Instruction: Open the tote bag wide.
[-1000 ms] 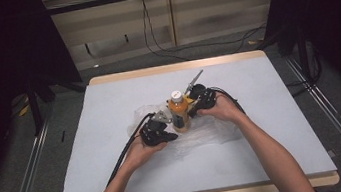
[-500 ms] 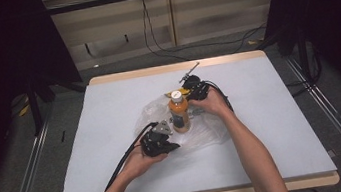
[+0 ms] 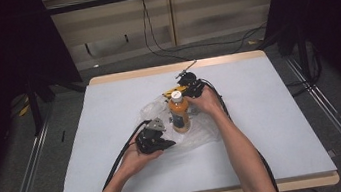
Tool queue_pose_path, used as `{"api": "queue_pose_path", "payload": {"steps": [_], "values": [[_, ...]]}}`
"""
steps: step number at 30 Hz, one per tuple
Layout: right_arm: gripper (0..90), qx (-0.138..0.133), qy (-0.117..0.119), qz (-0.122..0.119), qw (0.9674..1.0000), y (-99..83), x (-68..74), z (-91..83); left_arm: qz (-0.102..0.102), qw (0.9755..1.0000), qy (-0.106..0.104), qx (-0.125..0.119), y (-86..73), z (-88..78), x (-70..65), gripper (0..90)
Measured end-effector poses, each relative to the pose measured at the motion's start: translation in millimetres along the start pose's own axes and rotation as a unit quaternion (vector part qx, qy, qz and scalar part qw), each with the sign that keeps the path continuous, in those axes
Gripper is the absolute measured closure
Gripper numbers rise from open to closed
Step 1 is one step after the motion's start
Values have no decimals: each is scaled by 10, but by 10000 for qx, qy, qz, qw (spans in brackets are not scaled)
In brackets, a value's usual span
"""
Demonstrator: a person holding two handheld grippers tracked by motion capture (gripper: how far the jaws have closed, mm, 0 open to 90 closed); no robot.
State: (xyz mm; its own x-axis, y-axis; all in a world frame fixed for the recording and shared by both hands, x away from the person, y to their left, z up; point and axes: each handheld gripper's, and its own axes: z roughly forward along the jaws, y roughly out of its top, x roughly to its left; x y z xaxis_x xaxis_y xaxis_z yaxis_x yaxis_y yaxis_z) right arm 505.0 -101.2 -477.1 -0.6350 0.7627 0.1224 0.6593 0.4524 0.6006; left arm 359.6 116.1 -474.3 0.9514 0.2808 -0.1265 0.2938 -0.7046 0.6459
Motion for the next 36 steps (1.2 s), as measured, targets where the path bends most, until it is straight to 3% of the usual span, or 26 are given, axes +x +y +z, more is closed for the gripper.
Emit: {"api": "queue_pose_path", "payload": {"steps": [4, 6, 8, 11, 14, 16, 18, 21, 24, 27, 30, 31, 32, 34, 36], "values": [[900, -48, -1, 56, 10000, 20, -7, 24, 43, 10000, 36, 45, 12, -1, -3, 900], [900, -51, -26, 62, 10000, 16, 1, 21, -71, 10000, 4, -12, 4, 2, 16, 900], [900, -82, 139, 54, 9999, 9, 6, 17, -132, 9999, 5, -57, -7, -2, 28, 900], [900, -100, 205, 27, 9997, -2, 24, -23, -145, 9999, 28, -68, -5, -14, 41, 900], [900, -242, 340, 105, 9991, 17, 22, -114, -289, 9993, 5, -252, 7, -18, 25, 900], [900, -281, 327, 19, 9991, 48, 49, -191, -321, 9987, -81, -396, 22, -59, 27, 900], [900, -378, 364, -49, 9986, 62, 62, -273, -285, 9988, -38, -398, 33, -110, 26, 900], [900, -506, 481, -77, 9975, 66, 71, -432, -373, 9971, -70, -659, 30, -145, 36, 900], [900, -648, 552, -112, 9963, 52, 82, -552, -325, 9961, -42, -819, 48, -218, 15, 900], [900, -792, 638, -146, 9947, -5, 81, -671, -321, 9958, 6, -860, 49, -238, 7, 900], [900, -978, 676, -172, 9928, -86, 76, -750, -344, 9938, 20, -1056, 46, -277, 14, 900], [900, -1067, 690, -152, 9918, -118, 83, -783, -422, 9919, 7, -1202, 45, -296, 9, 900], [900, -1135, 699, -157, 9910, -149, 87, -819, -351, 9909, 57, -1297, 45, -345, 16, 900], [900, -1306, 674, -152, 9890, -217, 92, -916, -363, 9861, 85, -1620, 46, -432, 11, 900], [866, -1509, 622, -175, 9864, -285, 96, -1013, -336, 9830, 191, -1794, 46, -498, 2, 900]]}}
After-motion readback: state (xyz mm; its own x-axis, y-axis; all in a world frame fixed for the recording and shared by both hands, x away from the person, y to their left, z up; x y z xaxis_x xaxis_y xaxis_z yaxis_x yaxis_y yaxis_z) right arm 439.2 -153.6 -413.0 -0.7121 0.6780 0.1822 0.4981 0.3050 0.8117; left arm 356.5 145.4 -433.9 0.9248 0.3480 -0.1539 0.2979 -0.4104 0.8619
